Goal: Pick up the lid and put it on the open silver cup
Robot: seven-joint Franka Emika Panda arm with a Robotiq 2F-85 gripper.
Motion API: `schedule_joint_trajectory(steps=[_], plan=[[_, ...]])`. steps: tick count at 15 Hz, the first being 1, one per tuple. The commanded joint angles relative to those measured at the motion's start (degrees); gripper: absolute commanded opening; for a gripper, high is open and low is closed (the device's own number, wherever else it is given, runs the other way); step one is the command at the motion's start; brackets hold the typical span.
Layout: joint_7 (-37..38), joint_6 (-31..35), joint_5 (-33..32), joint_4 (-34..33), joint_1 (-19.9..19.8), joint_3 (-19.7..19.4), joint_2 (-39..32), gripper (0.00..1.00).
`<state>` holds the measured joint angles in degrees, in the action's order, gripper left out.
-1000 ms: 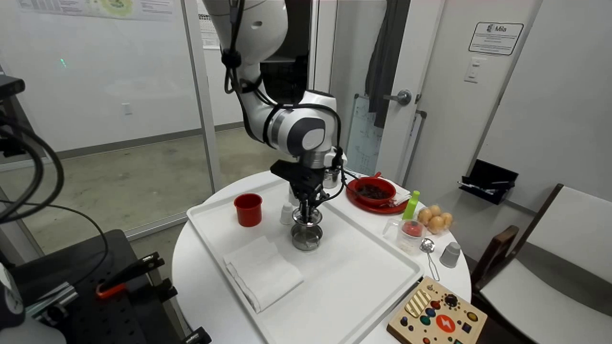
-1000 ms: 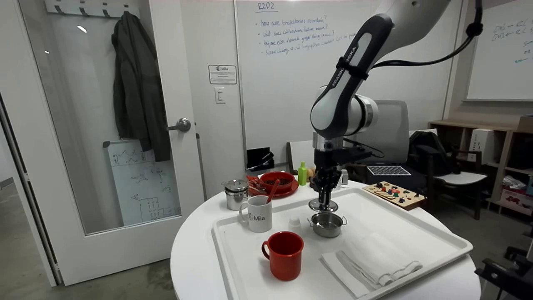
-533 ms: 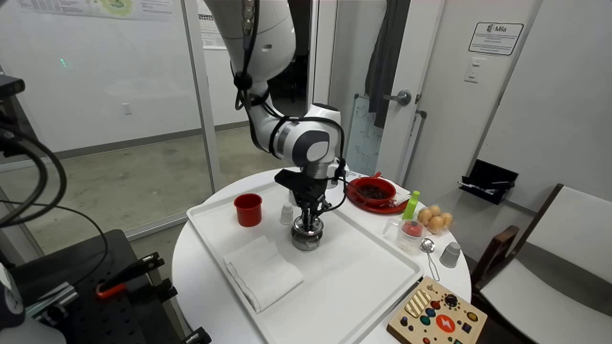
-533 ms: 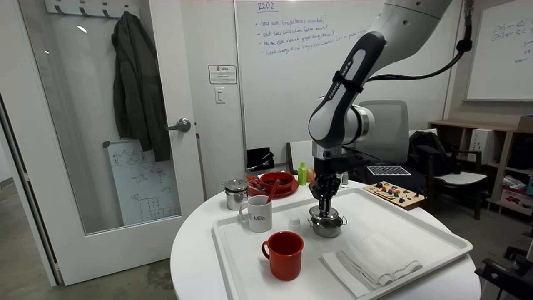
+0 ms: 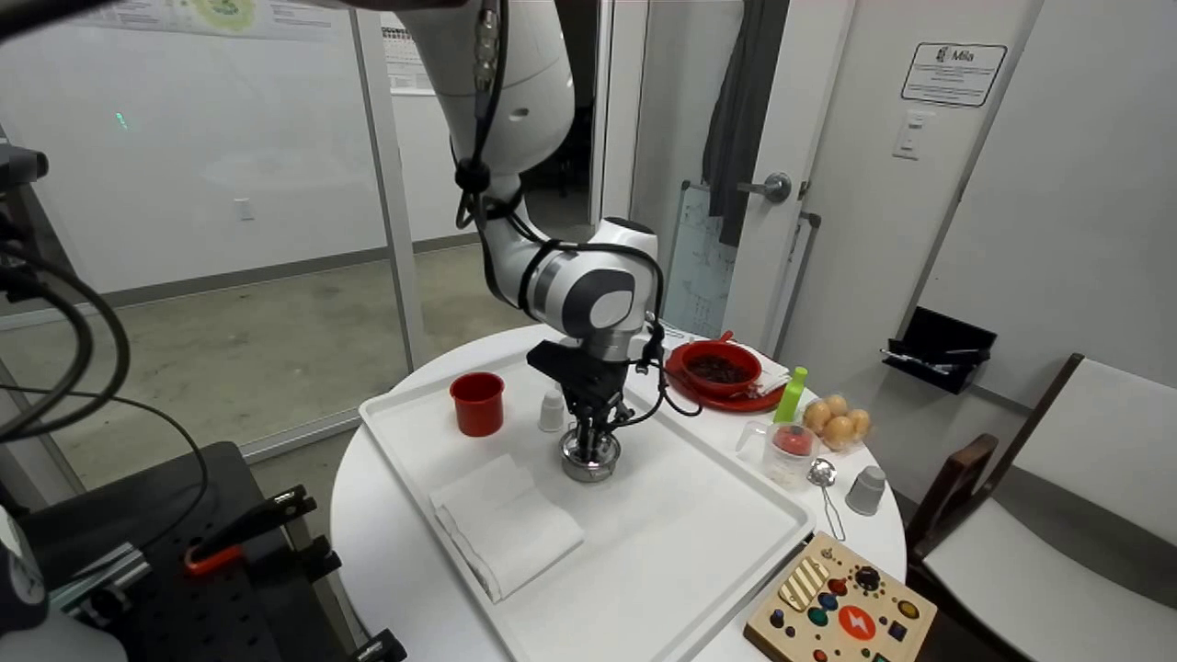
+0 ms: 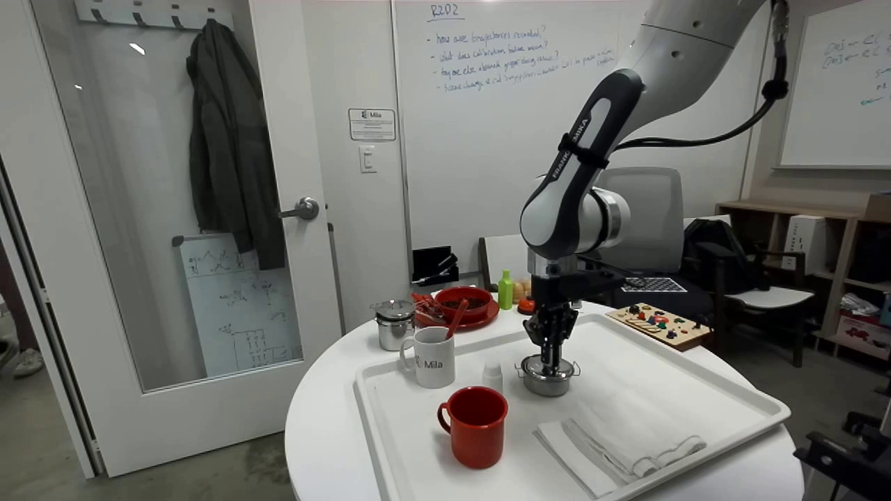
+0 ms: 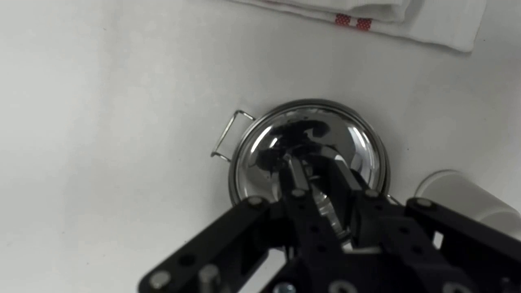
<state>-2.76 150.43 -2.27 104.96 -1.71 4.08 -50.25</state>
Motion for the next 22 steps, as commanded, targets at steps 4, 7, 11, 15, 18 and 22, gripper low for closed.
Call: schedule_joint_trajectory(steps=[4, 7, 11, 15, 18, 22], plan=[[-1.17, -0.69, 1.95, -1.07, -0.45, 0.85, -0.81, 0.66], [-1.51, 0.41, 2.25, -0.10, -0.66, 1.40, 0.00, 0.87], [-2.22, 2.49, 2.75, 2.89, -1.41, 2.67, 2.64, 1.00], [-4.75, 3.88, 3.80, 8.13, -3.98, 5.29, 7.68, 1.00], [-8.23, 5.56, 6.38, 13.24, -7.72, 8.08, 12.34, 1.00], [-11.26, 5.99, 11.83, 17.85, -12.93, 10.10, 17.27, 1.00]])
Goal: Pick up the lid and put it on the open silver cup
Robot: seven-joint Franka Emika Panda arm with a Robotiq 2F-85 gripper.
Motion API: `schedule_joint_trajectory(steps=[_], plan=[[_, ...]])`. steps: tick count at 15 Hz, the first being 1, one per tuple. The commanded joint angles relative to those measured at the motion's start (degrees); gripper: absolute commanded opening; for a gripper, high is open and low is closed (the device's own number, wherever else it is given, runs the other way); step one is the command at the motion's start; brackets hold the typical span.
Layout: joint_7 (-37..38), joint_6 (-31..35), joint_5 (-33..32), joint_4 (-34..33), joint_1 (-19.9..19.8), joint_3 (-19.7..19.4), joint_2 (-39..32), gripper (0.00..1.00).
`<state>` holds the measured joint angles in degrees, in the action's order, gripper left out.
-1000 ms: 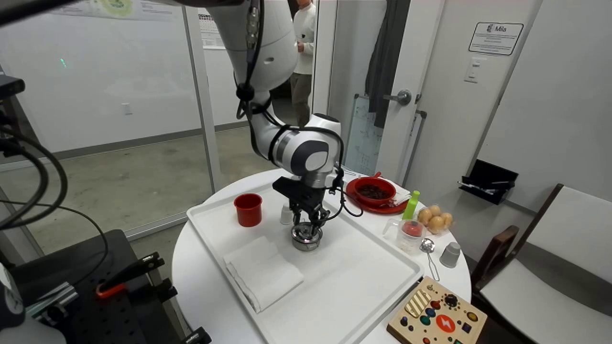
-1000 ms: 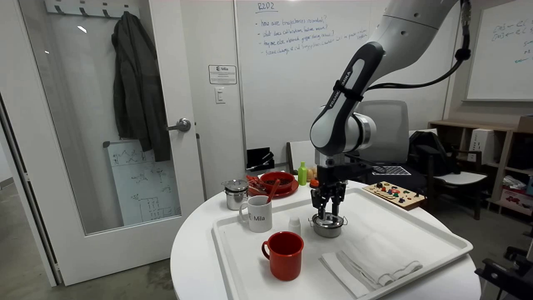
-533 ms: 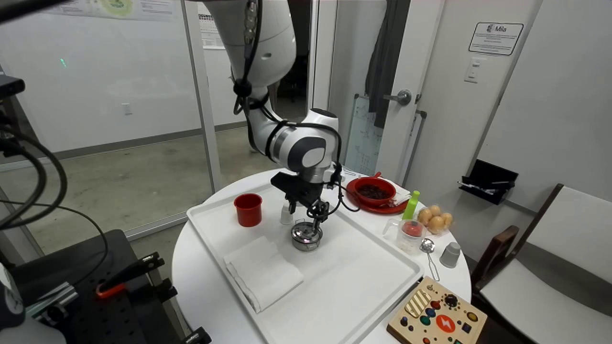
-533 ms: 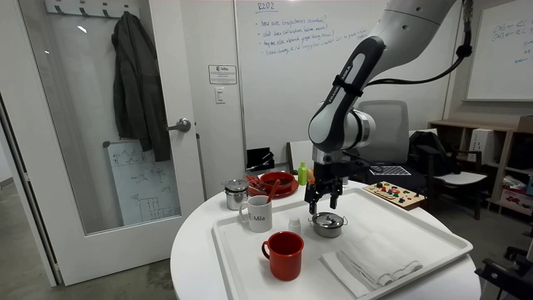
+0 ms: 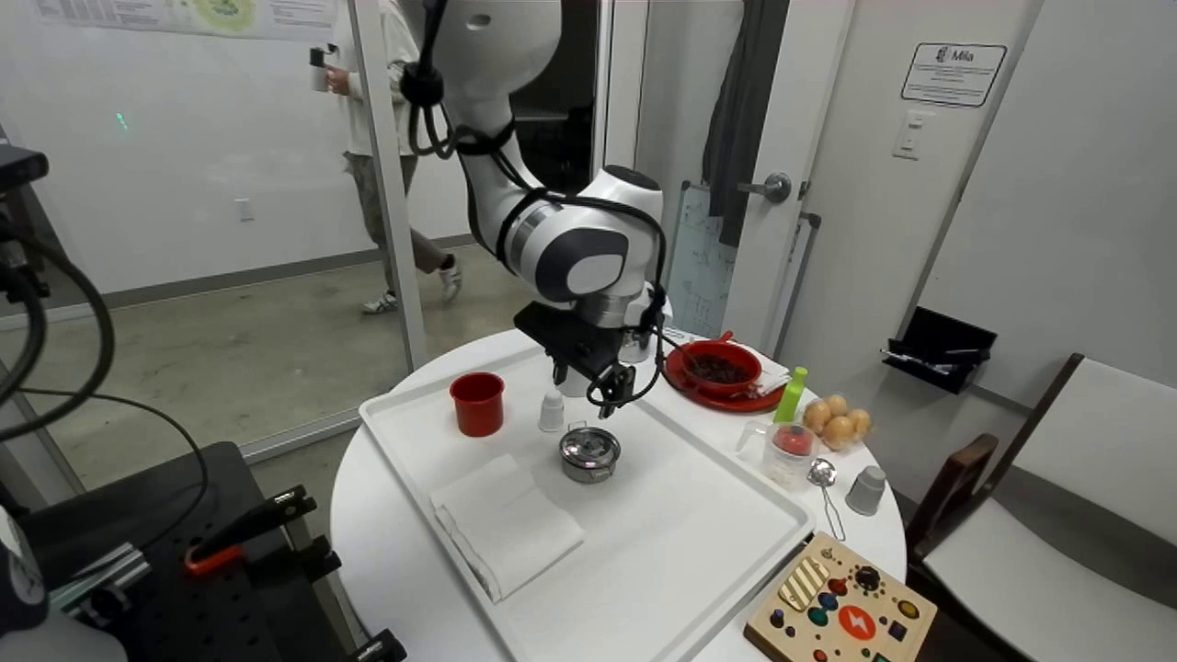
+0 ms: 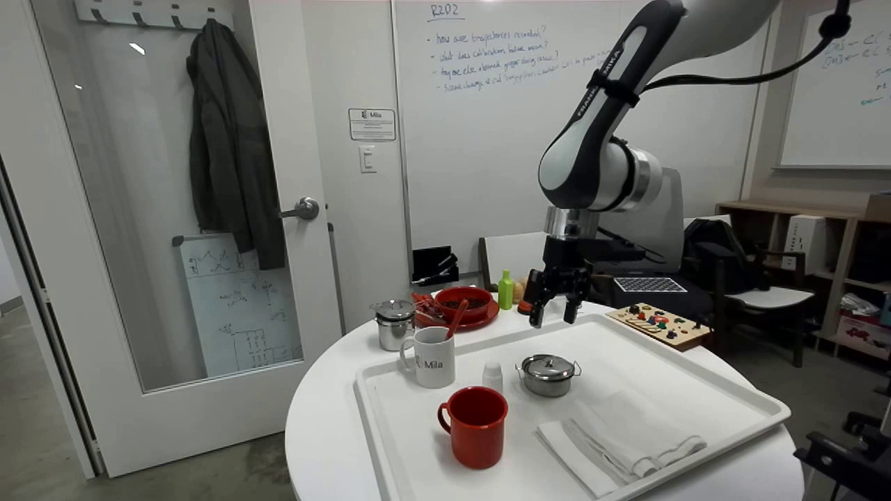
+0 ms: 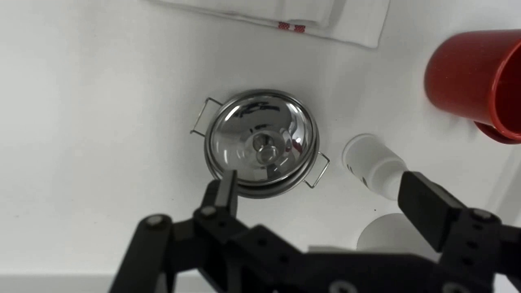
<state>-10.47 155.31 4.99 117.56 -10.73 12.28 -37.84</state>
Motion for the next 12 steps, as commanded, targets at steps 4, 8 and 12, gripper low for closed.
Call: schedule_joint_trajectory(steps=[4, 8, 12], plan=[[-3.22, 0.56, 8.91, 7.38, -6.42, 0.00, 8.01, 1.00], [-4.11, 1.44, 11.62, 10.67, -8.14, -1.23, 11.77, 1.00], [-4.50, 3.11, 12.68, 9.99, -7.52, -2.23, 11.25, 1.00]])
